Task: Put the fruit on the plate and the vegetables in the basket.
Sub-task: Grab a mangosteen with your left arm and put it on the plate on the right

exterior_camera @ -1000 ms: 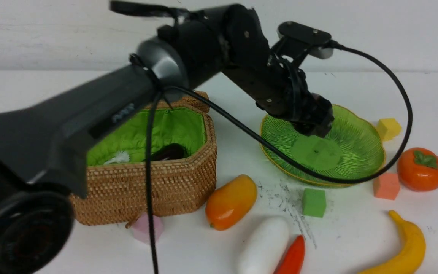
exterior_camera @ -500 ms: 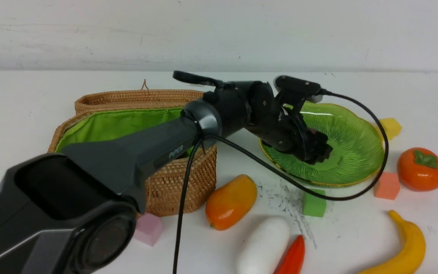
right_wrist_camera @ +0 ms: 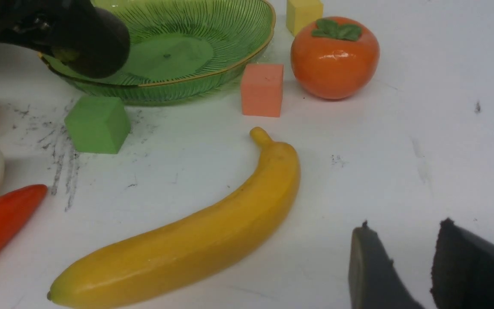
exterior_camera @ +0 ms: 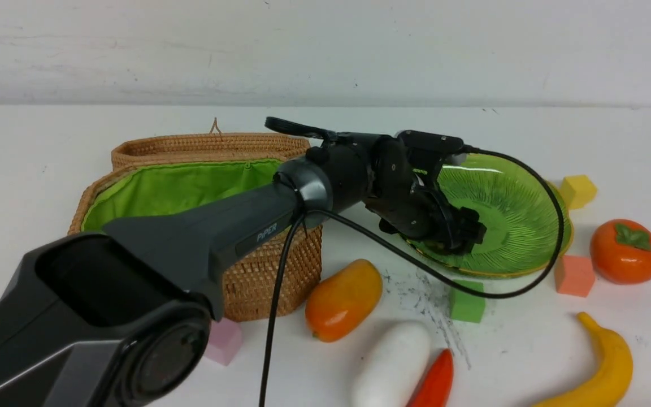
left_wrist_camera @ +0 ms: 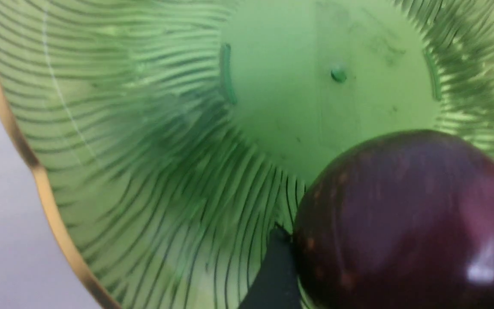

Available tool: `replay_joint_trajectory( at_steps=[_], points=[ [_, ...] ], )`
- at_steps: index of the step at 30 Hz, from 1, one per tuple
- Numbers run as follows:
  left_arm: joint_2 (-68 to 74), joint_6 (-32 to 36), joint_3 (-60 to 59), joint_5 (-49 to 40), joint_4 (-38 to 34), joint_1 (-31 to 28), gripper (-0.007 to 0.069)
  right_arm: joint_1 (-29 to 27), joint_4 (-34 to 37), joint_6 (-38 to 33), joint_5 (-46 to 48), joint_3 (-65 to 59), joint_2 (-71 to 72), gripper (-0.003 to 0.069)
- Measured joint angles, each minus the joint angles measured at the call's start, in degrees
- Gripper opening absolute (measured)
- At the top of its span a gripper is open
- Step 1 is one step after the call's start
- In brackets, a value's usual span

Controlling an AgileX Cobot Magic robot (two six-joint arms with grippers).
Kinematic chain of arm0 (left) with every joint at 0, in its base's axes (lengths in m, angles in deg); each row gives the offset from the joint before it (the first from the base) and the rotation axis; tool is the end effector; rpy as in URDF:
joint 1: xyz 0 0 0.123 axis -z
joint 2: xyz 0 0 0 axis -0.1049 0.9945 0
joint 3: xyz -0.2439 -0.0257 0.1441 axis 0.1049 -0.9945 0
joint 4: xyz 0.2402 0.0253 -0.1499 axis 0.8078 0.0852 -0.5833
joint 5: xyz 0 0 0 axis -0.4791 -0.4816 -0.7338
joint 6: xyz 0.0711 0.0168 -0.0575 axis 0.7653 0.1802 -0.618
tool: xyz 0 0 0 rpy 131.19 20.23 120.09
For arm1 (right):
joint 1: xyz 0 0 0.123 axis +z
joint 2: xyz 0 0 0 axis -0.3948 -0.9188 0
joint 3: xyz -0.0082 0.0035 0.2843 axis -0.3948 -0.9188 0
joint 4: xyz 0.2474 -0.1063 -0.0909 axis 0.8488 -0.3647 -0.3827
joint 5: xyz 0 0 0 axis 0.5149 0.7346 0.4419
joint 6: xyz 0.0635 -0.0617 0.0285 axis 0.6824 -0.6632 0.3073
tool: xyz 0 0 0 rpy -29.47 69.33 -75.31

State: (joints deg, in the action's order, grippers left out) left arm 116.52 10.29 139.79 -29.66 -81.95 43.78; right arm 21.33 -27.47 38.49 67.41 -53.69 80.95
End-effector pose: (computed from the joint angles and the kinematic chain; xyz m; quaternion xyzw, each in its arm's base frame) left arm 0.4500 -0.3692 0.1687 0.2618 0.8900 -0.2194 0.3020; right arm 0.0876 -0.0023 0.1736 0.0207 0.8054 -0.0001 0.5923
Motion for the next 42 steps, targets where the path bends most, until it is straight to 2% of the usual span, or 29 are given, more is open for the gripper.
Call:
replay_joint_trajectory(
  at_steps=[10, 17, 23, 24, 29, 33, 36, 42],
  points=[
    [-0.8, 1.9, 0.1, -2.0, 0.8, 0.0, 0.0614, 0.0, 0.0, 0.0, 0.0, 0.0, 0.0, 0.0243],
    [-7.1, 2.2, 0.1, -4.9, 3.8, 0.0, 0.0597, 0.0, 0.0, 0.0, 0.0, 0.0, 0.0, 0.0243],
    [-16.2, 2.2, 0.2, -12.1, 10.3, 0.0, 0.0595, 0.0, 0.0, 0.0, 0.0, 0.0, 0.0, 0.0243],
    [-18.0, 2.2, 0.4, -15.7, 11.4, 0.0, 0.0595, 0.0, 0.0, 0.0, 0.0, 0.0, 0.0, 0.0243],
    [-22.0, 2.5, 0.5, -28.9, 12.2, 0.0, 0.0595, 0.0, 0.0, 0.0, 0.0, 0.0, 0.0, 0.0243],
    [-22.4, 4.0, 0.5, -34.8, 12.0, 0.0, 0.0595, 0.0, 0.0, 0.0, 0.0, 0.0, 0.0, 0.0243],
    [-22.4, 4.4, 0.5, -32.3, 10.9, 0.0, 0.0594, 0.0, 0.0, 0.0, 0.0, 0.0, 0.0, 0.0243],
    [-18.8, 4.7, 0.1, -11.8, 1.4, 0.0, 0.0594, 0.0, 0.0, 0.0, 0.0, 0.0, 0.0, 0.0243]
  ],
)
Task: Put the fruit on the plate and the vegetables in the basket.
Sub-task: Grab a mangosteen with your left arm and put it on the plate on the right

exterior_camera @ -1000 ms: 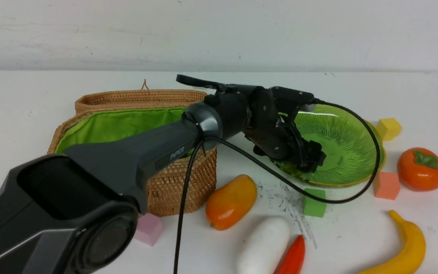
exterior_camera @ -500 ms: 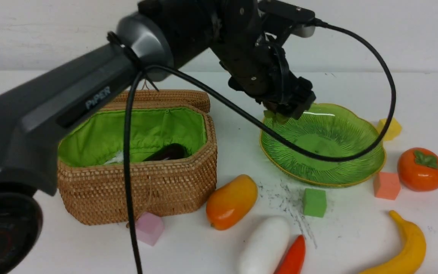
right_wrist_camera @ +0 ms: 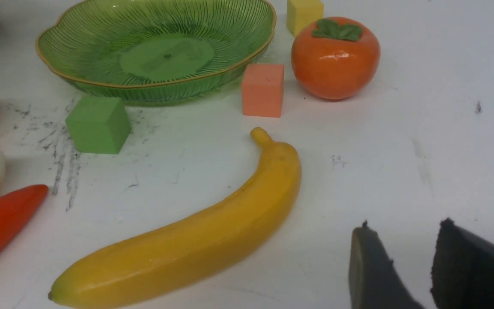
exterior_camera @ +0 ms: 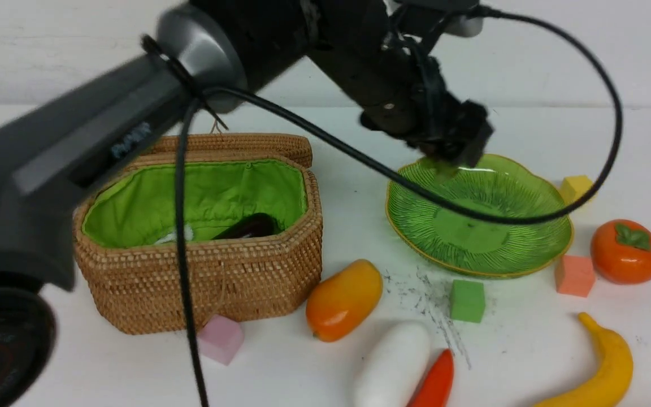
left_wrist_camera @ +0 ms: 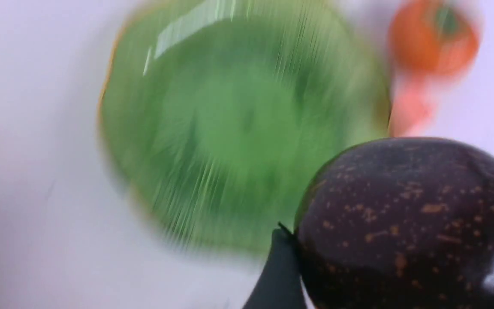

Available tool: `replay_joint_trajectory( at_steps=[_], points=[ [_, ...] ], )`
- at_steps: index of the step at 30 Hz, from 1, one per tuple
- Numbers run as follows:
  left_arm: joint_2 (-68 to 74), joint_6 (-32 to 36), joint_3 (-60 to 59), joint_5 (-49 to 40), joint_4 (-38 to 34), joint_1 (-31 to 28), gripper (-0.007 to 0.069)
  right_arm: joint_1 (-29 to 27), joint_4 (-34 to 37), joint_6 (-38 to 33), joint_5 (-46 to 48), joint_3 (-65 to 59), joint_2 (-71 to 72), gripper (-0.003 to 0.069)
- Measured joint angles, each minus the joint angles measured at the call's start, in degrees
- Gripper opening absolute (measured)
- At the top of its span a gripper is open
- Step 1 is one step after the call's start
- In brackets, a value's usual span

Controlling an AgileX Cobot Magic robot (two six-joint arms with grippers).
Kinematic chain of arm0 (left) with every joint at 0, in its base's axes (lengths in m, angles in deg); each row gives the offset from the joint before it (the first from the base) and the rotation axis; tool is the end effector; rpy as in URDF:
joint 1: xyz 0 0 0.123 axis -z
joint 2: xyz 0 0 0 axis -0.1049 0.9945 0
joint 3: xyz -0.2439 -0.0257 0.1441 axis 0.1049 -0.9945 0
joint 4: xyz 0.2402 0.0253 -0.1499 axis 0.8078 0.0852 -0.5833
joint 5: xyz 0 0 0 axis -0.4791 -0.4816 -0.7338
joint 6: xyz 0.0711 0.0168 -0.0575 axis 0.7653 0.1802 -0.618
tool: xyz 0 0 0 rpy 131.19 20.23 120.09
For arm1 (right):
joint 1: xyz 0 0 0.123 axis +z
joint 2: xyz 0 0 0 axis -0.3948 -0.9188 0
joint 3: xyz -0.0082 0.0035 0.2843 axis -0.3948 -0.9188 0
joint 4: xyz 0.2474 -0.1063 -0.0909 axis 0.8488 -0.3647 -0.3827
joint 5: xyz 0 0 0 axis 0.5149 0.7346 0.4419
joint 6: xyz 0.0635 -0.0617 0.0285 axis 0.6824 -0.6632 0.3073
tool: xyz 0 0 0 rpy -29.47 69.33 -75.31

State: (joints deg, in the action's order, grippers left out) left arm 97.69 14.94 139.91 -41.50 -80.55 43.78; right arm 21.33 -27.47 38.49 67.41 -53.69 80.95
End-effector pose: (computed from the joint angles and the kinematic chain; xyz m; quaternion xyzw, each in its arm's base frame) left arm 0.4033 -0.3363 0.3393 0.3255 0.8424 -0.2265 0.3649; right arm 0.0876 -0.0023 0.1736 0.0207 0.8054 -0.0001 0.5923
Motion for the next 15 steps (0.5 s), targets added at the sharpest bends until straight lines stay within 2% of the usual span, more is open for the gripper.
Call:
replay_joint_trajectory(
  at_steps=[2, 6, 15],
  points=[
    [3.6, 0.1, 0.0, 5.1, -2.5, 0.0, 0.0594, 0.0, 0.0, 0.0, 0.0, 0.0, 0.0, 0.0243],
    [11.1, 0.1, -0.2, 10.0, -3.5, 0.0, 0.0595, 0.0, 0.0, 0.0, 0.0, 0.0, 0.0, 0.0243],
    [16.3, 0.1, -0.7, 11.8, -3.7, 0.4, 0.0618, 0.0, 0.0, 0.0, 0.0, 0.0, 0.0, 0.0243]
  ],
)
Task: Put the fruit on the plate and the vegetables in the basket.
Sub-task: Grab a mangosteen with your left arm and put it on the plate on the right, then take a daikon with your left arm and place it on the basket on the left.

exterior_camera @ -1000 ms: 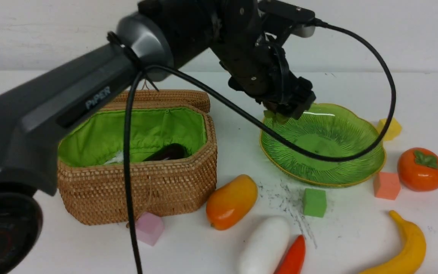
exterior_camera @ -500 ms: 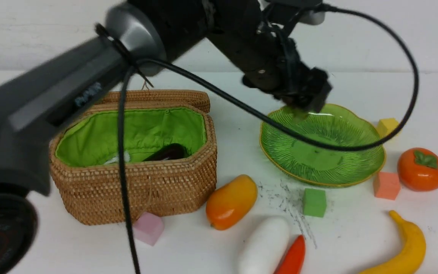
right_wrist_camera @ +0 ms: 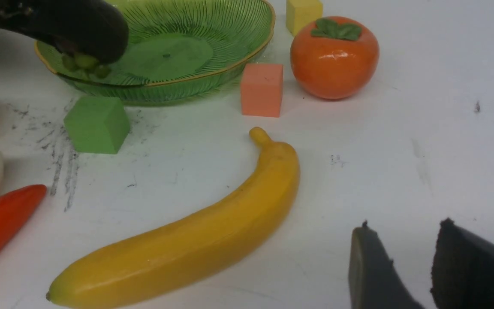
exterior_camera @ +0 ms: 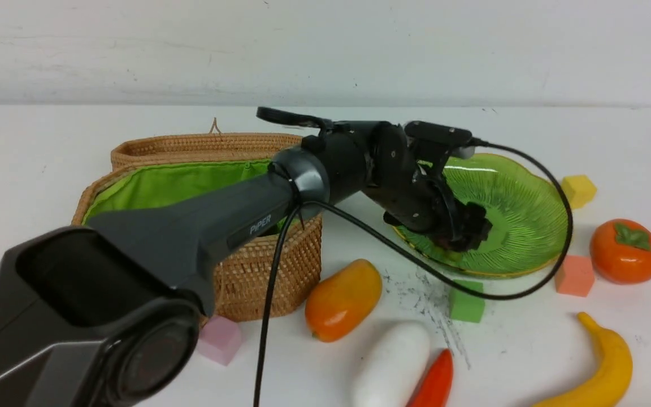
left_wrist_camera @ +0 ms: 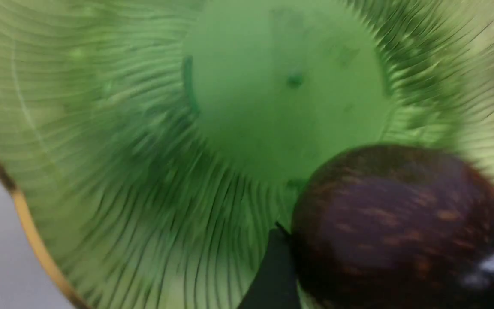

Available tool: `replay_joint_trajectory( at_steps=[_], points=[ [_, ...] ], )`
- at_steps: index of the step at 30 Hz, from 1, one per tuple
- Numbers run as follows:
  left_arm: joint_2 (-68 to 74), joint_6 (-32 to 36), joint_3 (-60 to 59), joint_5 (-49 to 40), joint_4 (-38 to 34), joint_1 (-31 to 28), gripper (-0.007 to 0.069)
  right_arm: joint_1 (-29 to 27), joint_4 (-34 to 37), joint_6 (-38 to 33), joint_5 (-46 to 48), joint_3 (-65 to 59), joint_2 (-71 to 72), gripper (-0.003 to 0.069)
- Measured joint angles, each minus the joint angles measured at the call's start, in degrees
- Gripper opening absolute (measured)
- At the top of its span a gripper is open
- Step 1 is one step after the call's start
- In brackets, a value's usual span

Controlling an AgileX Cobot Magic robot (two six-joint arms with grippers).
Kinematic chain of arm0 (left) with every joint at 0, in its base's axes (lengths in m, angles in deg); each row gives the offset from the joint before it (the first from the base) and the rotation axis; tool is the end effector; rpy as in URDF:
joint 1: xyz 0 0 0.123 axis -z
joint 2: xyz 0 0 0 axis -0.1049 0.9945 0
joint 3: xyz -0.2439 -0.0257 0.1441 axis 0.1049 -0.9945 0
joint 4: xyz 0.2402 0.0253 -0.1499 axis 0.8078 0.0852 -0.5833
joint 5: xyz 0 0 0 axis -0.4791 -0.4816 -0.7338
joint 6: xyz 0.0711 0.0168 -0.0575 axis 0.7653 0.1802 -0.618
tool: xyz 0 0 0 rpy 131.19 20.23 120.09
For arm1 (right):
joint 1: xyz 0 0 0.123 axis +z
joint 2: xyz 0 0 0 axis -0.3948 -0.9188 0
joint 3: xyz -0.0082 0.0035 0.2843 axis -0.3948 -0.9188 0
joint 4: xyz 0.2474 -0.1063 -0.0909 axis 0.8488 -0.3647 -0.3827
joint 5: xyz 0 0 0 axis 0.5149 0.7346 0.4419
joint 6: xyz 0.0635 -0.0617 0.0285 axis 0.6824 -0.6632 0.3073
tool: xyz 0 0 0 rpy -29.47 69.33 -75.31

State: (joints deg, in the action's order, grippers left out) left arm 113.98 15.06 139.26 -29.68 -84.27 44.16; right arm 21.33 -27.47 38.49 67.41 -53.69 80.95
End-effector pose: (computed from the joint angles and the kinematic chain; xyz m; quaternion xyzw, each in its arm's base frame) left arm 0.4436 -0.3717 0.1919 0.2900 0.8723 -0.2291 0.3201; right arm 0.0876 -0.0023 0.1736 0.0207 0.8054 -0.0001 0.5923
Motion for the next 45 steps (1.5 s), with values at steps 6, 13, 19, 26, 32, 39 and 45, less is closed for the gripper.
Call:
replay_joint_trajectory(
  at_steps=[6, 13, 19, 26, 32, 39, 45],
  points=[
    [-1.3, 1.1, 0.0, 1.2, -1.0, 0.2, 0.0547, 0.0, 0.0, 0.0, 0.0, 0.0, 0.0, 0.0243],
    [-2.8, 1.6, 0.0, 2.5, -0.9, 0.2, 0.0367, 0.0, 0.0, 0.0, 0.0, 0.0, 0.0, 0.0243],
    [-8.3, 1.7, 0.0, -6.2, 3.3, 0.2, 0.0150, 0.0, 0.0, 0.0, 0.0, 0.0, 0.0, 0.0243],
    [-19.6, 1.7, 0.1, -25.9, 10.2, 0.2, -0.0013, 0.0, 0.0, 0.0, 0.0, 0.0, 0.0, 0.0243],
    [-26.9, 0.0, -1.7, -35.1, 11.0, 0.2, -0.0013, 0.0, 0.0, 0.0, 0.0, 0.0, 0.0, 0.0243],
    [-31.9, -4.9, -16.5, -35.3, 8.3, 0.2, -0.0013, 0.0, 0.0, 0.0, 0.0, 0.0, 0.0, 0.0243],
    [-29.2, -5.1, -27.0, -30.0, 4.9, 0.6, 0.0029, 0.0, 0.0, 0.0, 0.0, 0.0, 0.0, 0.0243]
  ],
)
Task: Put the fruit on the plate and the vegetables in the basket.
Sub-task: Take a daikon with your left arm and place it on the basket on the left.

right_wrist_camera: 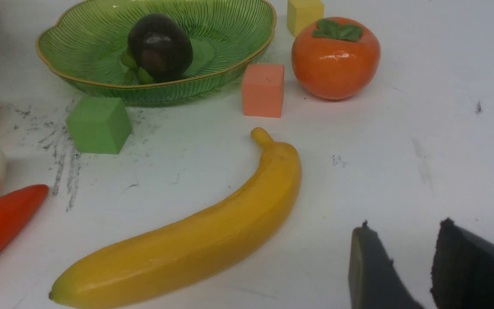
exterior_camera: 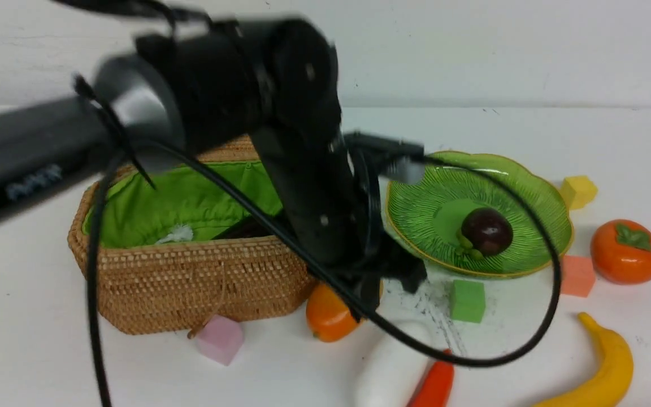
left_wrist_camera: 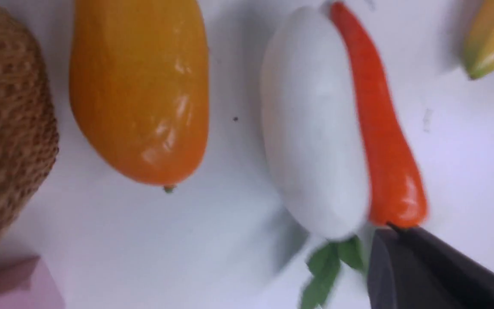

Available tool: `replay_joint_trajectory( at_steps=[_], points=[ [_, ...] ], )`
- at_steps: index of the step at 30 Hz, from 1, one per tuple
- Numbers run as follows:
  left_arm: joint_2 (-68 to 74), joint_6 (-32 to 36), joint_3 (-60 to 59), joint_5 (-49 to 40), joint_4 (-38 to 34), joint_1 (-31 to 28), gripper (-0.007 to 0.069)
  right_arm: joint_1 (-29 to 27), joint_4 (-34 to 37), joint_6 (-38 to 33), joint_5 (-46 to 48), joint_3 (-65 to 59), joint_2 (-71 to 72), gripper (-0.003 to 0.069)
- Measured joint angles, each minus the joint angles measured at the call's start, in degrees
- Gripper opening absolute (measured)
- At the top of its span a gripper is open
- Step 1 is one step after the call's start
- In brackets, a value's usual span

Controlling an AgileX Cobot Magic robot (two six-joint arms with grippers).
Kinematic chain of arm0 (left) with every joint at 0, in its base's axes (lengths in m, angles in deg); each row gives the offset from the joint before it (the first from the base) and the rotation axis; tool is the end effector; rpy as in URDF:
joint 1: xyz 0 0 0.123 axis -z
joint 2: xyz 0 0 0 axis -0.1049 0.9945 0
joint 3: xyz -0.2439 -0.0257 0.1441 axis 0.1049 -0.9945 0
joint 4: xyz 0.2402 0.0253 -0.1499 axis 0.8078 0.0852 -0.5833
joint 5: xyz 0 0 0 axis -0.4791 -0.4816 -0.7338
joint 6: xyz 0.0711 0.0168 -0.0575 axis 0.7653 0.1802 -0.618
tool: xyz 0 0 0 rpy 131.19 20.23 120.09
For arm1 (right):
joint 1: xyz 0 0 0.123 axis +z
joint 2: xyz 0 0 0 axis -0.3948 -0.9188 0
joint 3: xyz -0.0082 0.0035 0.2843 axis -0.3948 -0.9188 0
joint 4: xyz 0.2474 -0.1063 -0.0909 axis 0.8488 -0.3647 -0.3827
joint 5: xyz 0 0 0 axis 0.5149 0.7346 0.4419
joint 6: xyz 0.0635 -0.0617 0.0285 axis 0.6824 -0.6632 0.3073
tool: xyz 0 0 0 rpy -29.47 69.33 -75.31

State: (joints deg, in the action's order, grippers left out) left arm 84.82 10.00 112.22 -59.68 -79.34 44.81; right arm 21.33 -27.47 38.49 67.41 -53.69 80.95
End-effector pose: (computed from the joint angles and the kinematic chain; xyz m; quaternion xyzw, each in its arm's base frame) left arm 0.3219 -0.2865 0.2716 0.3328 0.9250 -0.1573 0.0942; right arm 0.0876 -0.0023 0.1736 0.0207 0.8054 -0.0001 0.5923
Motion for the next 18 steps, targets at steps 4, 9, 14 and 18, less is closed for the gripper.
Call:
replay_joint_trajectory(
  at_steps=[4, 9, 14, 18],
  points=[
    [3.3, -0.6, -0.9, 5.2, 6.4, 3.0, 0.0160, 0.0, 0.0, 0.0, 0.0, 0.0, 0.0, 0.0243],
    [6.7, -4.9, -0.9, 8.0, 12.0, 9.3, 0.0403, 0.0, 0.0, 0.0, 0.0, 0.0, 0.0, 0.0243],
    [8.8, -15.1, -1.0, 8.8, 12.9, 10.6, 0.0582, 0.0, 0.0, 0.0, 0.0, 0.0, 0.0, 0.0243],
    [9.9, -19.3, -1.0, 9.8, 13.8, 10.4, 0.0625, 0.0, 0.0, 0.0, 0.0, 0.0, 0.0, 0.0243]
  ],
)
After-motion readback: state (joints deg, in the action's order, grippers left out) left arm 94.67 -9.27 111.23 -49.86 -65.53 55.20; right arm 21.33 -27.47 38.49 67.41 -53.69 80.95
